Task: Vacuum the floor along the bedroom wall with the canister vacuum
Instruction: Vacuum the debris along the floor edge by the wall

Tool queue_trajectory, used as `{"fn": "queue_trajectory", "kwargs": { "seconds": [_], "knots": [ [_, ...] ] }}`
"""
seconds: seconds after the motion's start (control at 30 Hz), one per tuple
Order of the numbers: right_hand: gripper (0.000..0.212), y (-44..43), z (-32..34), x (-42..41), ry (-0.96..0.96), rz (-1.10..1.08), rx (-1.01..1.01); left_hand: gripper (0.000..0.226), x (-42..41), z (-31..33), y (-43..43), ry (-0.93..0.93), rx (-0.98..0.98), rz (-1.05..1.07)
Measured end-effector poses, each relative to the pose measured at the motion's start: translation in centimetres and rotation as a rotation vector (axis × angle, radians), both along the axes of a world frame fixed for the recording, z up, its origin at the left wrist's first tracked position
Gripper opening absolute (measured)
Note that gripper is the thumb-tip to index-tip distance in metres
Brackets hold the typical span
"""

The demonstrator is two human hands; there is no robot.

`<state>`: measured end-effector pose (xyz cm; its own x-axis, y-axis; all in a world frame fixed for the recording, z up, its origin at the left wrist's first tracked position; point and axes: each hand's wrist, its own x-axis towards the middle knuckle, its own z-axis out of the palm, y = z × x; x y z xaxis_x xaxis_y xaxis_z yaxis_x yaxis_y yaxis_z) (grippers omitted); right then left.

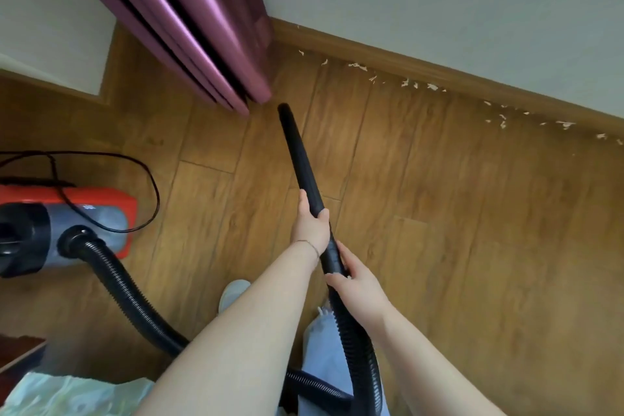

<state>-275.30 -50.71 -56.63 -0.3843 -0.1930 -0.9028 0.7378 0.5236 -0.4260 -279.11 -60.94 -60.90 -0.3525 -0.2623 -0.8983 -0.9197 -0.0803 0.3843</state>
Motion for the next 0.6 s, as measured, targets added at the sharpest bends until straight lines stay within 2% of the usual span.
{"fn": "queue_trajectory", "kwargs": {
  "seconds": [0.13, 0.33, 0.6],
  "knots": [
    [0.067, 0.1, -0.6, -3.5, -0.092, -0.118, -0.093, 0.061, -3.4, -1.5, -0.7, 0.080, -0.048, 0.038],
    [0.060, -1.2, -2.7, -8.6, -0.077, -0.201, -0.148, 0.064, -8.6, -2.7, -1.5, 0.140, -0.093, -0.040],
    [0.065, -2.2, -3.4, -14.3, -0.004, -0.095, -0.127, 0.066, -12.7, -3.4, -2.5, 0.156, -0.122, 0.042]
  ]
}}
